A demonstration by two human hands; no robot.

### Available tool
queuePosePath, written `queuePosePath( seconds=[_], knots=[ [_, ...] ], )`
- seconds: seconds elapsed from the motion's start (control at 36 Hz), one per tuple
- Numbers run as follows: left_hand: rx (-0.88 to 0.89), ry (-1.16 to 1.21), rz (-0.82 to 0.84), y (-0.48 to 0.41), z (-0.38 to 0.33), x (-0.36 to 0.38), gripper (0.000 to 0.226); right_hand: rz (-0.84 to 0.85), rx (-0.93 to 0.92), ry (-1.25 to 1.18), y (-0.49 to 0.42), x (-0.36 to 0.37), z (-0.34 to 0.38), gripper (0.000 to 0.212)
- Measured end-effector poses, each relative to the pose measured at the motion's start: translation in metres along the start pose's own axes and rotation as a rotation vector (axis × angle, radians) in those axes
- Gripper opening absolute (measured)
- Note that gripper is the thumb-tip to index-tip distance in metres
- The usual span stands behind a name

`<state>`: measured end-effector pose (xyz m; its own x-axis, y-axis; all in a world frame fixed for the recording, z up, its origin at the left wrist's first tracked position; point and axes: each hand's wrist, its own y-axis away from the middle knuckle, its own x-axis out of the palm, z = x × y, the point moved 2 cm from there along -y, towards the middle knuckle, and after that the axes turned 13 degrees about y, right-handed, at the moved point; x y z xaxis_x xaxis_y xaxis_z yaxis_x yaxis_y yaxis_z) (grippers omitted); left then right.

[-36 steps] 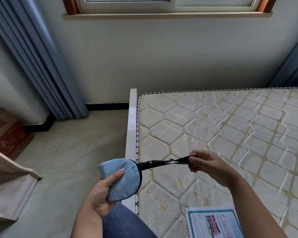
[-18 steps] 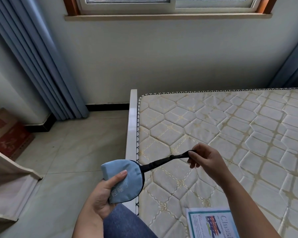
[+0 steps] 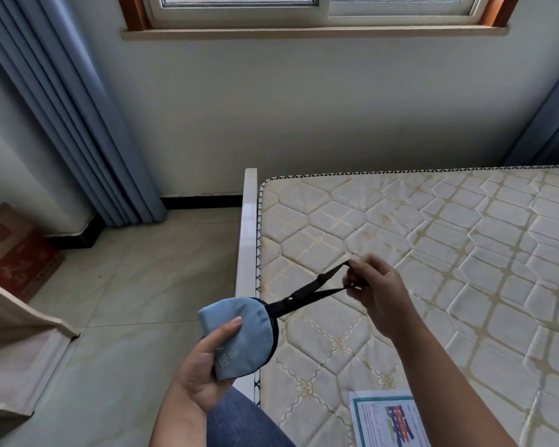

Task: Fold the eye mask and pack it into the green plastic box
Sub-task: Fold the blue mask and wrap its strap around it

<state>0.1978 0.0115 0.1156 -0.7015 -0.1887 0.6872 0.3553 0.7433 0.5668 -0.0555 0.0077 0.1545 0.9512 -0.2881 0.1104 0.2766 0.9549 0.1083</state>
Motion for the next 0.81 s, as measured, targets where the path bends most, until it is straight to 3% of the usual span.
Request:
queuePosePath(
  seconds=[0.11,0.31,0.42,0.67,0.81],
  knots=[
    [0.009,0.114,0.005,-0.001,-0.003,-0.005,0.023,0.316,0.128,-0.081,0.006,-0.005,0.002,0.021],
    [-0.009,0.186,0.027,-0.001,-0.004,-0.007,0.026,0.438,0.105,-0.060,0.012,-0.015,0.005,0.012],
    [-0.024,0.190,0.033,0.000,-0.005,-0.008,0.027,0.236,0.002,0.210,0.007,-0.016,0.007,0.013],
    [-0.021,0.058,0.002,0.004,-0.002,-0.001,0.034,-0.356,-0.503,0.960,0.007,-0.007,0.012,0.015],
    [0.007,0.021,-0.024,0.004,-0.003,0.000,0.032,-0.443,-0.582,1.124,0.011,-0.004,0.006,0.009]
  ],
)
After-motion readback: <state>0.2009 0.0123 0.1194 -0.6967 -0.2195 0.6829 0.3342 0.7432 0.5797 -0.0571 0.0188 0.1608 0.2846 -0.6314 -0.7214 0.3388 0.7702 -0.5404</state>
